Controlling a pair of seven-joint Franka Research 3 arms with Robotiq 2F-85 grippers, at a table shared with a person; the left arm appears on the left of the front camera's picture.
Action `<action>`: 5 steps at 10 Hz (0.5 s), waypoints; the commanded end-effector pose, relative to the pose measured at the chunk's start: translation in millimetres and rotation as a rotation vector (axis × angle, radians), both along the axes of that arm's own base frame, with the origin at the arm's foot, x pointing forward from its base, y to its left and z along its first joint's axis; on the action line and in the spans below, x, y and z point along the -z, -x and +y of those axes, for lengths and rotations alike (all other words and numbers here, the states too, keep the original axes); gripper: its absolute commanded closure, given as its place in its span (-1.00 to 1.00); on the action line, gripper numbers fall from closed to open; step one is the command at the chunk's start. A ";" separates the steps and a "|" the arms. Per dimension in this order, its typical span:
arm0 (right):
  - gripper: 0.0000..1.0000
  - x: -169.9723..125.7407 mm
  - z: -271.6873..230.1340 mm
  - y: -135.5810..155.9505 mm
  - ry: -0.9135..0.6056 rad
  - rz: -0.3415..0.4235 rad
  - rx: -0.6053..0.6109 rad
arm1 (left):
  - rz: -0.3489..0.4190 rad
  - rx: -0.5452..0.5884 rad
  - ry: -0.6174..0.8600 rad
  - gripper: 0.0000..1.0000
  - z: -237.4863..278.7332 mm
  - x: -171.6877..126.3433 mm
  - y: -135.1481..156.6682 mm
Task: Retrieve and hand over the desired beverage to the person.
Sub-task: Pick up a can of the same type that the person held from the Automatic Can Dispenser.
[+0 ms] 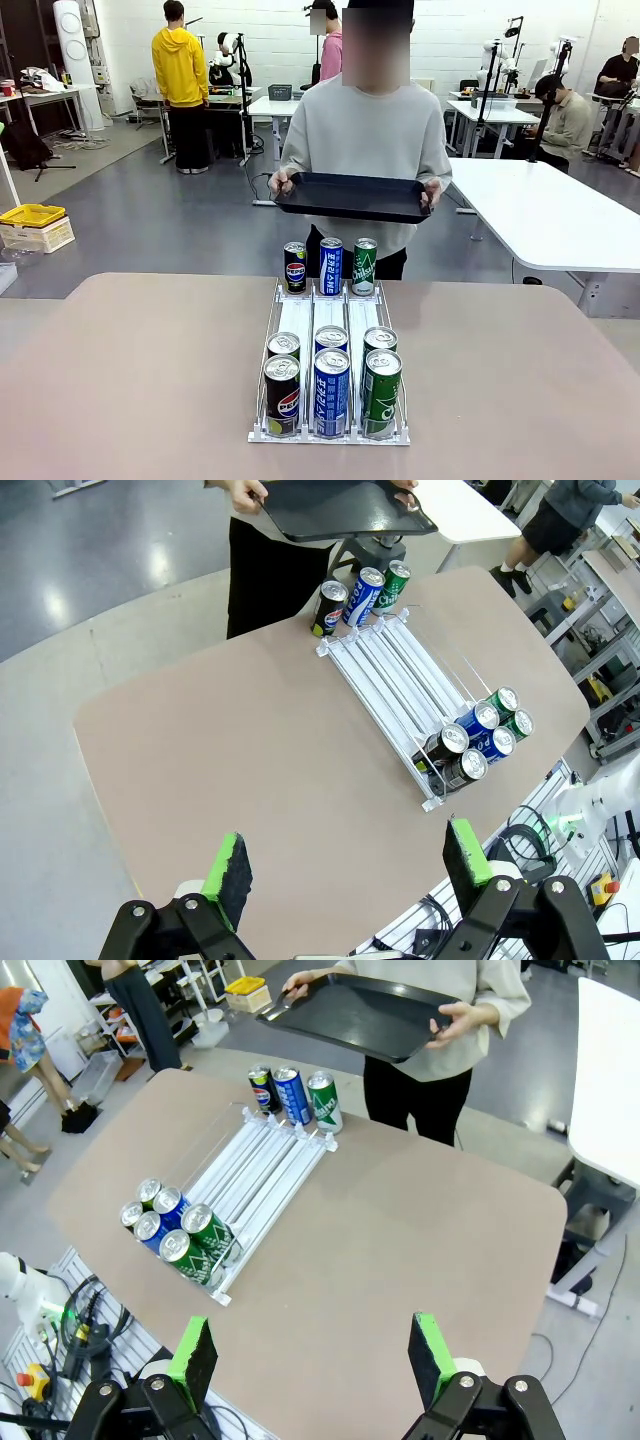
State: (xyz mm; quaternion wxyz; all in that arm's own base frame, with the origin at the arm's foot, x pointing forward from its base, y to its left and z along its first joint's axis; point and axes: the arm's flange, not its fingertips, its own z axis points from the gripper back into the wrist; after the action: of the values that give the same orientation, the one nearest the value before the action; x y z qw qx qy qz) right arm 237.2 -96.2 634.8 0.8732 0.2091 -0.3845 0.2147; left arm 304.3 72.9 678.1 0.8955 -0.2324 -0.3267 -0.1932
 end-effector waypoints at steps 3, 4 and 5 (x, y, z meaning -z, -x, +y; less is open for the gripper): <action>-1.00 0.8 1.2 -1.3 -0.009 -0.001 -0.015 | -0.003 0.008 0.002 -1.00 -1.3 -0.5 -0.3; -1.00 0.8 1.2 -1.3 -0.009 -0.001 -0.015 | -0.003 0.008 0.002 -1.00 -1.3 -0.5 -0.3; -1.00 0.8 1.2 -1.3 -0.009 -0.001 -0.015 | -0.003 0.008 0.002 -1.00 -1.3 -0.5 -0.3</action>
State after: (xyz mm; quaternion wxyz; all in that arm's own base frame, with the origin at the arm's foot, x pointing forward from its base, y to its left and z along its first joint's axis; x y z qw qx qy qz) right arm 237.2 -96.2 634.8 0.8732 0.2090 -0.3845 0.2147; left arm 304.3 72.9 678.1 0.8955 -0.2324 -0.3267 -0.1932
